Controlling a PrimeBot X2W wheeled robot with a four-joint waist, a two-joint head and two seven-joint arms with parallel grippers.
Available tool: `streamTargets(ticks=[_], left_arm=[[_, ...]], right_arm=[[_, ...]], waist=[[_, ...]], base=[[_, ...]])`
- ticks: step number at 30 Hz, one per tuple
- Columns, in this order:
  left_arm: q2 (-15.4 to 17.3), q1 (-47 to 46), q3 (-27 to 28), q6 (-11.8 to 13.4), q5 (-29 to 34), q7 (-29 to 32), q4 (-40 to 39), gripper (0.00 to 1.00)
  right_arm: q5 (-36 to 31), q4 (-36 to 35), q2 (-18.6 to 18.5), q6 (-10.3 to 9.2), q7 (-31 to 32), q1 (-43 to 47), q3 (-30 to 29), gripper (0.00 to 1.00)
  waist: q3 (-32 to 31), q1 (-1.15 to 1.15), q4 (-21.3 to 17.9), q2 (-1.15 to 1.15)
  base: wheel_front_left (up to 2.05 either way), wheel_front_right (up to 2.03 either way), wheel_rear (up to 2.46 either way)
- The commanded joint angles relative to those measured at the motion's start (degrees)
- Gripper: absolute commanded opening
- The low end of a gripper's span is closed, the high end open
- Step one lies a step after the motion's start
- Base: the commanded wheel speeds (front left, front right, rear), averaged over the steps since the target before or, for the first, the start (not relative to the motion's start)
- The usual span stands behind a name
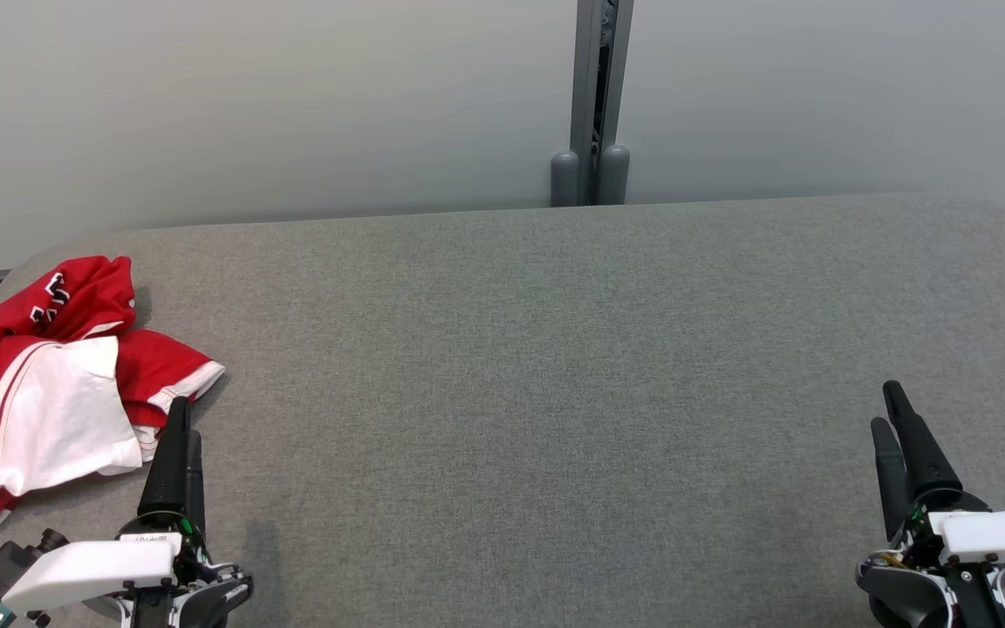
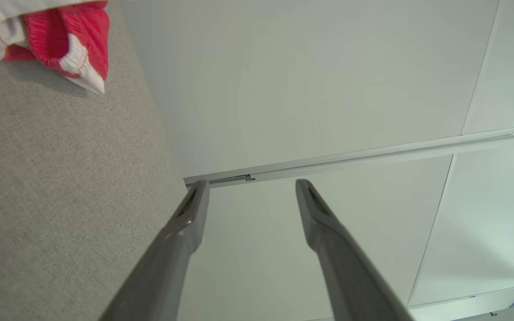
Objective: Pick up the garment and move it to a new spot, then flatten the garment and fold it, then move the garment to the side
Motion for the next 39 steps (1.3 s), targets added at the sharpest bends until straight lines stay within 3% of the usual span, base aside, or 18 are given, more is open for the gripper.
streamTargets(ticks=[1, 23, 39], left_arm=[[0.5, -1.8, -0.1, 0.2, 1.3, -0.4, -1.3, 1.0], [1.2, -1.1, -3.0, 2.5, 32.1, -5.3, -3.6, 1.0], [1.5, -0.5, -4.3, 3.5, 47.4, -8.4, -3.2, 1.0]], right_arm=[[-1.4, -1.7, -0.7, 0.08, -0.6, -1.7, 0.4, 1.0], [-27.8, -4.6, -2.7, 0.09, -5.5, -2.2, 5.0, 1.0], [-45.0, -4.2, -2.9, 0.1, -8.7, -2.1, 7.1, 1.0]], waist=[[0.0, 0.0, 0.0, 0.0], [0.0, 0.0, 0.3, 0.0], [0.0, 0.0, 0.2, 0.0]], base=[[0.0, 0.0, 0.0], [0.0, 0.0, 0.0], [0.0, 0.0, 0.0]])
